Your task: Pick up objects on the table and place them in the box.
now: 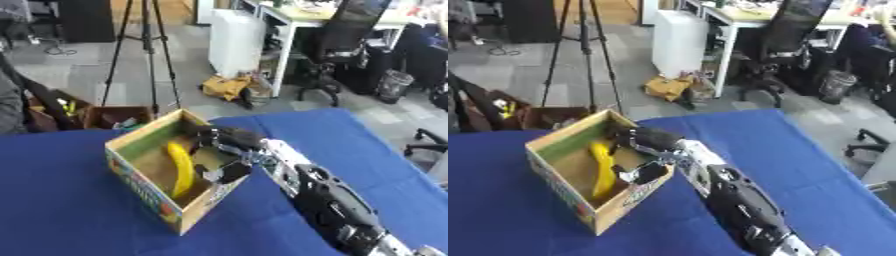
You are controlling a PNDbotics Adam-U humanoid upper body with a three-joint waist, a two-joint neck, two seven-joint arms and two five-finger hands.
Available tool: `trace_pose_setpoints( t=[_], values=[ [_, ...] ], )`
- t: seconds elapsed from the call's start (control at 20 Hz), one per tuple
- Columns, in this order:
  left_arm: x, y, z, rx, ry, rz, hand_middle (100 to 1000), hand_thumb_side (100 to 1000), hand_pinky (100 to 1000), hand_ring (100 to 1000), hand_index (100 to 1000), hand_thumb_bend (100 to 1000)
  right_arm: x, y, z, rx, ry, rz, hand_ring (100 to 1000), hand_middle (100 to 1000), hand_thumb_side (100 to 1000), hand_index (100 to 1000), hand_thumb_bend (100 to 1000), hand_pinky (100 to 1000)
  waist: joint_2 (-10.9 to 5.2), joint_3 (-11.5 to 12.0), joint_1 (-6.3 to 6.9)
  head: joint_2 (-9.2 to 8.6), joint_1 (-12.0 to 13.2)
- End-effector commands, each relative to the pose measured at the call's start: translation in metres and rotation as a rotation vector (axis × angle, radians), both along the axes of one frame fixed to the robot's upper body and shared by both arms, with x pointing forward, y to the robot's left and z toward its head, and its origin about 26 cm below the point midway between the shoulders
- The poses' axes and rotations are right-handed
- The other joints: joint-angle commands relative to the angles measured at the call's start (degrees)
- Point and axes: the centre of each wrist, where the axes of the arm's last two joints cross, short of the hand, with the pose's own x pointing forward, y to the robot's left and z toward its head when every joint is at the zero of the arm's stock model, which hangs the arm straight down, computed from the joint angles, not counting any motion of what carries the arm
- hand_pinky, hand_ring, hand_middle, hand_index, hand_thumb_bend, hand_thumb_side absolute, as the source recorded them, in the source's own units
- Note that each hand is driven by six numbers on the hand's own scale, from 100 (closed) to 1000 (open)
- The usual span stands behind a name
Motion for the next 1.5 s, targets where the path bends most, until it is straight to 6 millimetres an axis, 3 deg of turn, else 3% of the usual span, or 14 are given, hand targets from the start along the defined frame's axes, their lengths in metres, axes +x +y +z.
trace_pose_setpoints(
  t=[0.05,0.35,0.6,1.1,1.3,1.5],
  values=[
    [-0.001,0.008,0.008,0.012,-0.024,0.026,478,979,728,707,667,233,-0.006,0.011,0.018,0.061,-0.080,0.058,1000,903,656,768,100,815,-1.44,-0.9,0.10,-0.27,0.7],
    [-0.002,0.009,0.007,0.010,-0.017,0.034,478,977,728,707,666,232,-0.023,0.032,0.020,0.151,-0.100,0.127,1000,906,678,761,100,816,-2.06,-2.7,0.31,-0.19,1.0],
    [-0.003,0.012,0.005,0.009,-0.011,0.046,477,978,728,707,665,233,-0.042,0.044,0.014,0.224,-0.085,0.180,1000,919,749,755,100,823,-2.26,-3.9,0.48,-0.07,1.3],
    [-0.006,0.015,0.001,0.012,-0.002,0.064,477,984,729,708,664,231,-0.084,0.055,0.010,0.370,-0.011,0.198,1000,922,789,732,100,818,-2.31,-6.0,1.11,0.07,1.8],
    [-0.006,0.016,0.000,0.013,0.002,0.070,477,985,729,709,662,231,-0.097,0.049,0.005,0.437,0.036,0.157,1000,926,799,731,100,817,-2.26,-6.7,1.19,-0.08,2.0],
    [-0.007,0.018,-0.001,0.014,0.006,0.081,477,988,729,709,661,235,-0.113,0.025,0.002,0.483,0.063,0.077,1000,932,803,731,100,817,-2.16,-7.3,0.86,-0.28,2.4]
  ],
)
